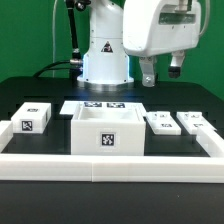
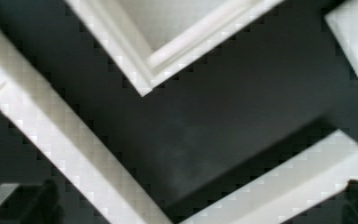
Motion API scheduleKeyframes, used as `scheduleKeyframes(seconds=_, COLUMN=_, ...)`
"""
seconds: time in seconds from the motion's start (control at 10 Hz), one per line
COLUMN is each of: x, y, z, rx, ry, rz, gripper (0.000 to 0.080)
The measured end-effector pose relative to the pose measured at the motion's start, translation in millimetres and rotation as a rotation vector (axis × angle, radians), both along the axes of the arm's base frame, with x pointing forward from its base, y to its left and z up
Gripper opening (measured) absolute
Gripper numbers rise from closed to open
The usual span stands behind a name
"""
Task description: Assemble cabinet
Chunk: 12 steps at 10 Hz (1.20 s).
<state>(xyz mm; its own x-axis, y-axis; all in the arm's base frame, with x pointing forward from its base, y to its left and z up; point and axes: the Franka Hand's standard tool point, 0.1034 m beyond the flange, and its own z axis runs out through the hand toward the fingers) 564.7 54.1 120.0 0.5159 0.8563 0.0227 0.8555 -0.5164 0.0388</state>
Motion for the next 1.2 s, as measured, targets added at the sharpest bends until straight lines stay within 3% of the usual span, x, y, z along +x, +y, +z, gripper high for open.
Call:
scheduleKeyframes(seconds=0.3, x=-15.8, y=-10.5, z=-8.2, rx=-0.036, ry=0.008, rz=0.211, gripper=0.0798)
scheduleKeyframes(seconds=0.5, x=-23.7, y=-25.1, z=-15.5, rx=-0.061, ry=0.076, rz=0.289, gripper=0.0798)
scheduleKeyframes(seconds=0.9, x=-23.3, y=-24.4, z=-16.2, rx=-0.06, ry=0.072, rz=0.282, gripper=0.0798)
scheduleKeyframes(seconds=1.2, x=-34.1, y=-34.1, z=-26.3, rx=-0.055, ry=0.076, rz=0.338, gripper=0.0798)
